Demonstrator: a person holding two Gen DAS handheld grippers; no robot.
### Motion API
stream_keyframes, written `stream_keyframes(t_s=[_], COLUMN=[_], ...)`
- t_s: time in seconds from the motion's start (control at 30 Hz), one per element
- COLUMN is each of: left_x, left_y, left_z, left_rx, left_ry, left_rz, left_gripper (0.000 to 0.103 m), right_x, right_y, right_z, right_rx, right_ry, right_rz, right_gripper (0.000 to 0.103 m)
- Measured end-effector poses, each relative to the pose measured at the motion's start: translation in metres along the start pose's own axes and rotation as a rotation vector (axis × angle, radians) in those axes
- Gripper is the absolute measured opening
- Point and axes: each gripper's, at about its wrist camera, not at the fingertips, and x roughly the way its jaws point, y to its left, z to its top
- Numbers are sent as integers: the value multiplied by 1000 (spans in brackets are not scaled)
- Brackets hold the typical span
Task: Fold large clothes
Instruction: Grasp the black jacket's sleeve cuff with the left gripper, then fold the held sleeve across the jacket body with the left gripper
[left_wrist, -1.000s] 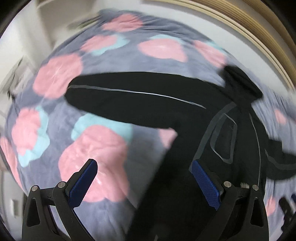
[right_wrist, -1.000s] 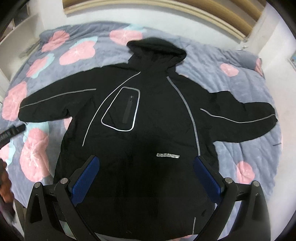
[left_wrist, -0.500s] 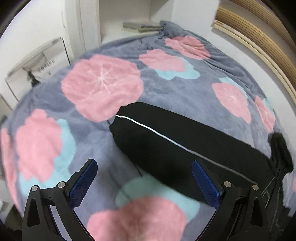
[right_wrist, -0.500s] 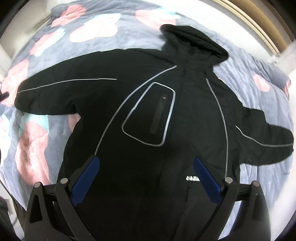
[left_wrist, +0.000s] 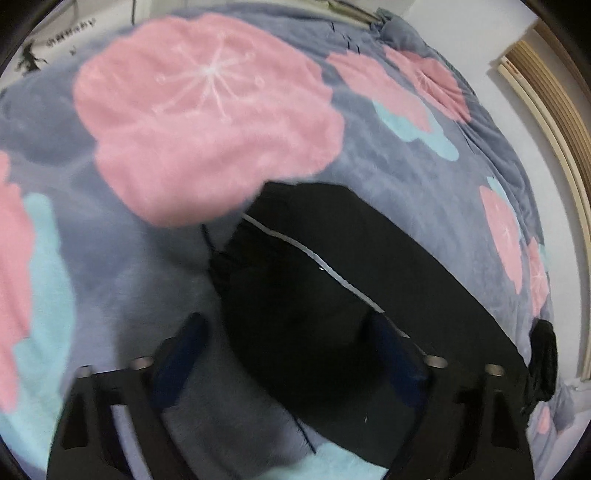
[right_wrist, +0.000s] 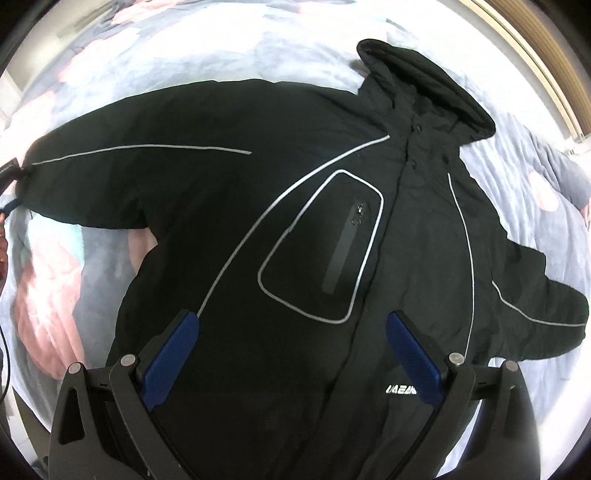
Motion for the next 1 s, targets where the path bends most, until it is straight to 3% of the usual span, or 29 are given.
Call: stream_keyframes(t_s=[0.07,0.13,0.23,0.33,0.47,0.7,0.8,1.0], left_x=[5,2,-9,-27,-72,-115,-114,-99], left_y=[-2,-10,-24,-39,-66,-168,-224,-312], left_z=[1,2,-2,-7,-17,-67,-109,-195], left_rx=[10,57,133,189,257,543,697,890], left_ry=[0,-27,-60,-100,-171,-208,-178,-59], left_rz=[-12,-18,5,22,-36,-157,-225,-378], left_gripper=[60,28,20,17,16,15,14,14], right_x=[2,5,14,27,24,27,25,16], right_y=[2,4,4,2,-7,-30,-47,-88], right_z=[3,8,24,46,62,47,31,0], right_rx=[-10,-16,-16,19,85,159,201,284], right_ry=[-13,-48,-135,-139,-162,-133,-125,-117], right_rz=[1,7,17,50,111,128,128,98], right_gripper=[102,102,102,100,99,99,99,99])
